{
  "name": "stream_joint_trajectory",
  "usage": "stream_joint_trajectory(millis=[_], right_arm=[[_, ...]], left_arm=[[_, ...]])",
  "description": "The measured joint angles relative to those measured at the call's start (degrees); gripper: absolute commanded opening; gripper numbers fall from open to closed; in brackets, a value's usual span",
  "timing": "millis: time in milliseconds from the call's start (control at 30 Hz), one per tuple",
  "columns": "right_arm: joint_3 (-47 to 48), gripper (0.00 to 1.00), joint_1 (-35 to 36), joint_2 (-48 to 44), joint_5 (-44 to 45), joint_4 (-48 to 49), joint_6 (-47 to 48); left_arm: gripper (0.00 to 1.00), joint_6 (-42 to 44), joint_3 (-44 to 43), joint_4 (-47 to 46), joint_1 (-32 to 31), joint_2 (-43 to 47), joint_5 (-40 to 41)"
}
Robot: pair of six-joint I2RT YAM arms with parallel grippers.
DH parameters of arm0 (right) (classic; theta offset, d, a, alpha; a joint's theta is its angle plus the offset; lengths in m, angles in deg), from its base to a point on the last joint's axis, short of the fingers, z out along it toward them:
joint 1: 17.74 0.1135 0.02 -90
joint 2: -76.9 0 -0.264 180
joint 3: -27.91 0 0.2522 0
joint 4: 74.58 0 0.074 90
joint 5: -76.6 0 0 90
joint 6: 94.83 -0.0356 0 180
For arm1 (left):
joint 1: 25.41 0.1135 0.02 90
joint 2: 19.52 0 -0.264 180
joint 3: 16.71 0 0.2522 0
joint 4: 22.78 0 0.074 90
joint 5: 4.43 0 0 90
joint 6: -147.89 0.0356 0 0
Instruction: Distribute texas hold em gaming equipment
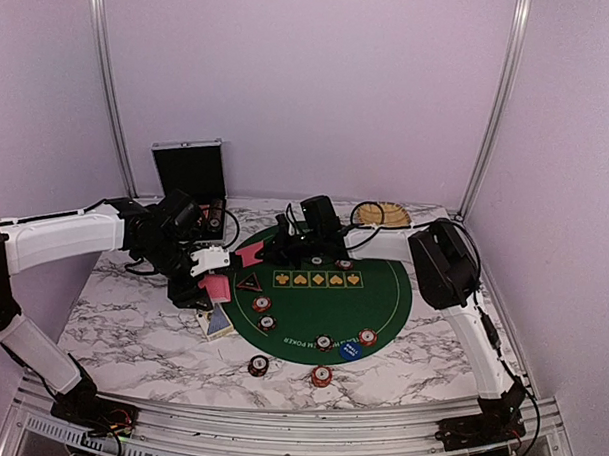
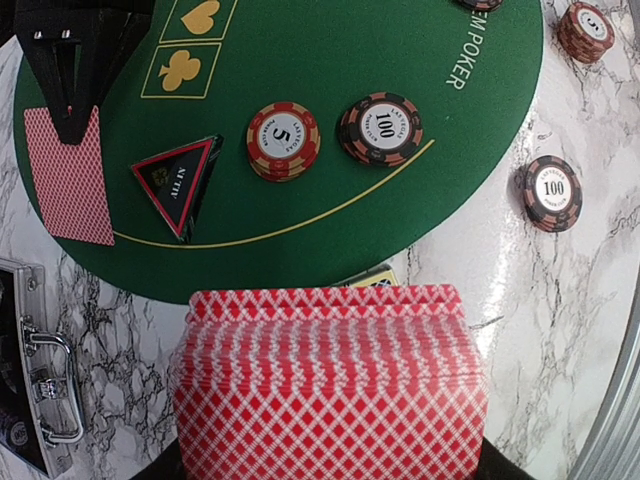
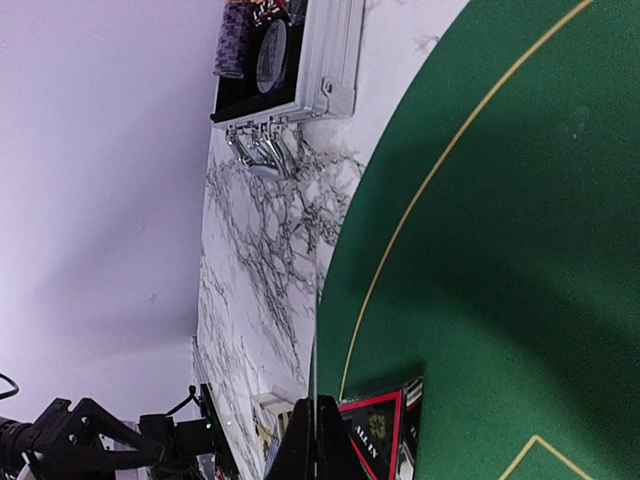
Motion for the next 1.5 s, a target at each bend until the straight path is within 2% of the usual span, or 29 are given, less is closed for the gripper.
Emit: stream_joint_trajectory(millis=[200,300,667,900,1000,1133,1300,1500], right_arm=[[5.31,0.04,0.00,3.67,0.55,-1.92,-0.33],[7.32,0.09,0.00,5.55,1.11,-2.73,-0.26],[8.83,0.38,-0.02,6.51,4.13,-8.28,2.71],[10.86,0.68,0.00,6.29,6.10,-11.50,6.67],[10.54,0.74,0.13,4.96,7.93,-13.07,8.70],[6.82,0.77,-0.02,1.22,11.56,-15.54,10.80],[-3.78,0.81,-0.09,-6.64,13.97,-15.45,11.93],[-19.32,0.87,0.72,-17.64,12.17,-8.22,9.81]], left_arm=[[0.19,-0.15,0.00,0.28,0.00,0.02,-0.26],[0.19,-0.37,0.00,0.50,0.00,0.15,-0.48],[0.19,-0.94,0.00,0.79,0.00,0.68,-0.87],[0.19,-1.01,0.00,0.87,0.00,0.83,-1.14],[0.19,-1.01,0.00,0.90,0.00,0.83,-1.36],[0.19,-1.03,0.00,0.90,0.00,0.83,-1.46],[0.19,-1.05,0.00,0.94,0.00,0.83,-1.46],[0.19,-1.22,-0.11,1.05,0.00,0.83,-1.49]])
